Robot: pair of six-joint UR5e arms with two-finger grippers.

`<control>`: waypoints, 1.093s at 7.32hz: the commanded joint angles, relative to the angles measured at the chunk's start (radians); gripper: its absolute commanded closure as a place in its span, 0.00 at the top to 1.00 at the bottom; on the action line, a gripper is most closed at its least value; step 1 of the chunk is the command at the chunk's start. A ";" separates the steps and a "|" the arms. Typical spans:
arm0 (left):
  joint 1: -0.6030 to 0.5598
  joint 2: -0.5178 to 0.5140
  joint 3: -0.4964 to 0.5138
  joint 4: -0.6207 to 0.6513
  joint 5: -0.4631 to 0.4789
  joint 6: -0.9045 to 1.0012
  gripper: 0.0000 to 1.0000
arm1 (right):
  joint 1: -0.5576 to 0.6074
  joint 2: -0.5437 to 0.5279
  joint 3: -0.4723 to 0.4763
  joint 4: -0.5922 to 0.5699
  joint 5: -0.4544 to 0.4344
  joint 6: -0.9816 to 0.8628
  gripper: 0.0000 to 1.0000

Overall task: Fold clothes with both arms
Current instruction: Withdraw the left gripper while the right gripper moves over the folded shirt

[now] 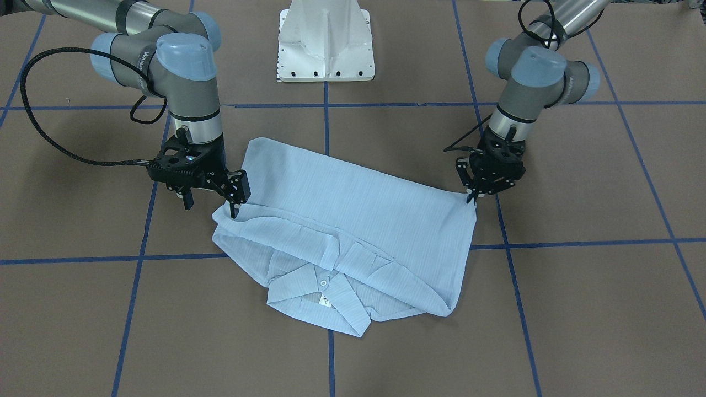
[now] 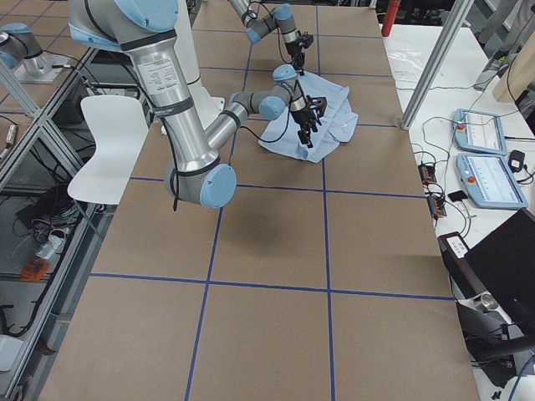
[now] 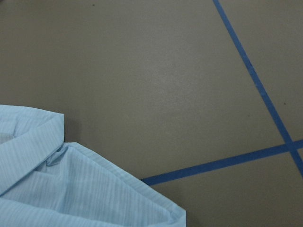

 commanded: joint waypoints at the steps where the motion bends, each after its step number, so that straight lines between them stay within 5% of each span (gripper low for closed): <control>1: -0.163 -0.091 0.187 -0.011 -0.002 0.188 0.00 | -0.033 0.006 0.027 0.001 -0.003 0.043 1.00; 4: -0.195 -0.428 0.664 -0.145 0.059 0.186 0.00 | -0.073 0.031 0.032 0.001 -0.038 0.083 1.00; 5: -0.213 -0.516 0.764 -0.147 0.061 0.187 0.00 | -0.079 0.034 0.043 0.001 -0.040 0.084 1.00; 6: -0.240 -0.515 0.762 -0.152 0.049 0.208 0.05 | -0.085 0.037 0.044 0.001 -0.040 0.099 1.00; 7: -0.259 -0.500 0.725 -0.164 0.045 0.297 0.99 | -0.090 0.052 0.041 -0.002 -0.040 0.107 1.00; 8: -0.289 -0.421 0.628 -0.164 -0.026 0.316 1.00 | -0.102 0.086 0.023 -0.003 -0.040 0.128 1.00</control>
